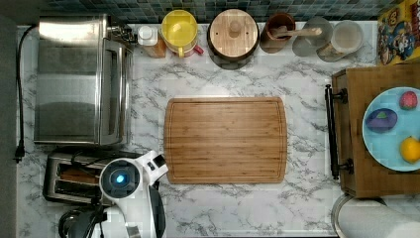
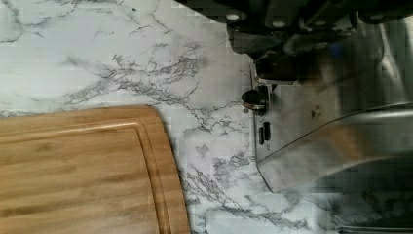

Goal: Turn on the toaster.

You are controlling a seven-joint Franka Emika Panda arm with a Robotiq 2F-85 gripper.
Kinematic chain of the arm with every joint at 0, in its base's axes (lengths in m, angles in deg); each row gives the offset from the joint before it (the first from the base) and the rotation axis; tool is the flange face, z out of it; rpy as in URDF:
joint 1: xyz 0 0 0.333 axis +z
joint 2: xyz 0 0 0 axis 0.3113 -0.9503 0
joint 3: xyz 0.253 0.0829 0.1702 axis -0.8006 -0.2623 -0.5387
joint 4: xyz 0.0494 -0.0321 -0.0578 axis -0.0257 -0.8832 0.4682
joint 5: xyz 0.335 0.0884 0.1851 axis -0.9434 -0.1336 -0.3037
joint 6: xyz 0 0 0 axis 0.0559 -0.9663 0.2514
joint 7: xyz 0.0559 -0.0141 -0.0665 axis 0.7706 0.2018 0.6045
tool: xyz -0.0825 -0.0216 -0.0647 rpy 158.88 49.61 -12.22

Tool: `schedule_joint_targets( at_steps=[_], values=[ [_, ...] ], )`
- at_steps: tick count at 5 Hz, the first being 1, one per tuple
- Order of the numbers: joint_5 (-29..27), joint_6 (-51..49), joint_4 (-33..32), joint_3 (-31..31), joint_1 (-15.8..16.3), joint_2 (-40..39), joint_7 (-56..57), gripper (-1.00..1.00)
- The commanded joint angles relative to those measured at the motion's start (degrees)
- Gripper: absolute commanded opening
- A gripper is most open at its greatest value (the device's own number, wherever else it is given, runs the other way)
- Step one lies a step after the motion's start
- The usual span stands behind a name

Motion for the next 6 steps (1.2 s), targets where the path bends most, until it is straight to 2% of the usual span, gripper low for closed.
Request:
schedule_joint_targets(
  at_steps=[1, 2, 3, 4, 5, 6],
  values=[
    [-2.70, 2.18, -2.52, -0.86, 2.19, -5.31, 4.62, -1.00],
    [-1.73, 5.37, -5.85, 1.06, 4.52, -9.25, 3.51, -1.00],
    [-0.99, 8.80, -10.06, -1.83, 4.36, -13.56, 2.08, -1.00],
    [-2.65, 11.61, -14.49, -2.25, 4.79, -12.07, 2.64, -1.00],
    [-9.22, 13.98, -21.73, -3.22, 6.64, 1.39, 8.35, -1.00],
    [-9.36, 13.95, -21.73, -3.76, 6.11, 1.42, 8.46, -1.00]
  ],
)
